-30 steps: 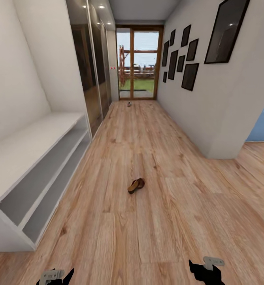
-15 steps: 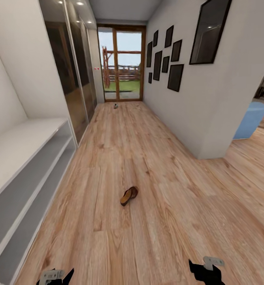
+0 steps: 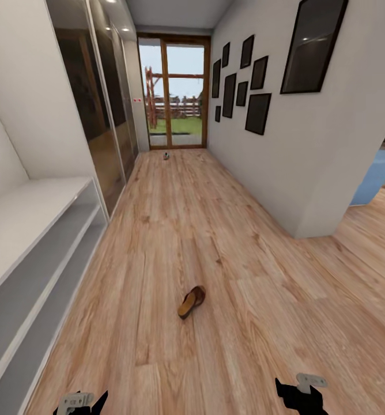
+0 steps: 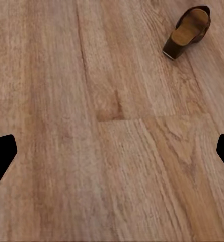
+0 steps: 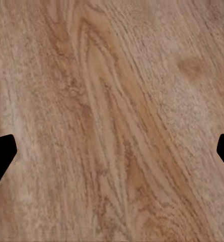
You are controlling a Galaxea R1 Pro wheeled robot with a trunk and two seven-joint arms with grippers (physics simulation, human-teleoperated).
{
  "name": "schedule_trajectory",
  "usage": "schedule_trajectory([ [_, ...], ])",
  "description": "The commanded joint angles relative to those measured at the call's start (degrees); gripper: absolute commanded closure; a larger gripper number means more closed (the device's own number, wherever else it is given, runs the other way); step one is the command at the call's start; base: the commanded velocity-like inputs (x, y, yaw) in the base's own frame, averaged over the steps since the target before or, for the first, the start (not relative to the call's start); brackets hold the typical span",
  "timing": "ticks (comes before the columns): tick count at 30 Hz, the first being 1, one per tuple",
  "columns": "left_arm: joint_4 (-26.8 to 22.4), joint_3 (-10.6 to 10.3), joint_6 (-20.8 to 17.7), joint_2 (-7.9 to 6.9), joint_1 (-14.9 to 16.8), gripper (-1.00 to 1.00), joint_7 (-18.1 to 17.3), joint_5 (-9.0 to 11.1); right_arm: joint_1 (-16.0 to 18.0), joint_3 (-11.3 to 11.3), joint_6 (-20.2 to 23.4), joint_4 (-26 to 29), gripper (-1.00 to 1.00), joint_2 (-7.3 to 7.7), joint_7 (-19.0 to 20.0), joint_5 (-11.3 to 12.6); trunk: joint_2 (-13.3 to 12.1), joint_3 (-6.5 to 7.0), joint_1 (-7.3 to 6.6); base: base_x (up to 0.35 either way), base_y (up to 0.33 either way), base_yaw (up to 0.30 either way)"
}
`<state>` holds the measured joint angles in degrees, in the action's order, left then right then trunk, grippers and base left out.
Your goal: Pick up the two gym shoes and the two sandals from the corridor floor and place them onto the hallstand (shoe rack) in the corridor, making sure they are on the rack and not on the floor. Arrange them so the two gym shoes are next to each other and the two sandals are next to each other.
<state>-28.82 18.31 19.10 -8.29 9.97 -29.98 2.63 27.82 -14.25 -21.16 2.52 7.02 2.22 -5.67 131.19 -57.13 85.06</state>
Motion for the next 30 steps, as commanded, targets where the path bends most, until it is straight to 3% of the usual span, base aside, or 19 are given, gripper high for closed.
schedule_trajectory([
  [1,0.1,0.2,0.0,0.02,0.0,-1.00,-0.5,0.3,0.0,-0.5,-0.2,-0.1,-1.00,0.02,0.2,-0.6,0.0,-0.05,0.02,0.325,0.118,-0.004],
  [17,0.1,0.2,0.0,0.03,0.0,-1.00,-0.5,0.3,0.0,-0.5,-0.2,0.0,-1.00,0.02,0.2,-0.6,0.0,-0.04,0.02,0.324,0.058,-0.003],
  [30,0.1,0.1,0.1,0.00,0.0,-1.00,-0.5,0.3,0.0,-0.5,-0.2,0.0,-1.00,0.10,0.2,-0.6,0.0,0.45,0.02,0.193,-0.073,-0.189],
])
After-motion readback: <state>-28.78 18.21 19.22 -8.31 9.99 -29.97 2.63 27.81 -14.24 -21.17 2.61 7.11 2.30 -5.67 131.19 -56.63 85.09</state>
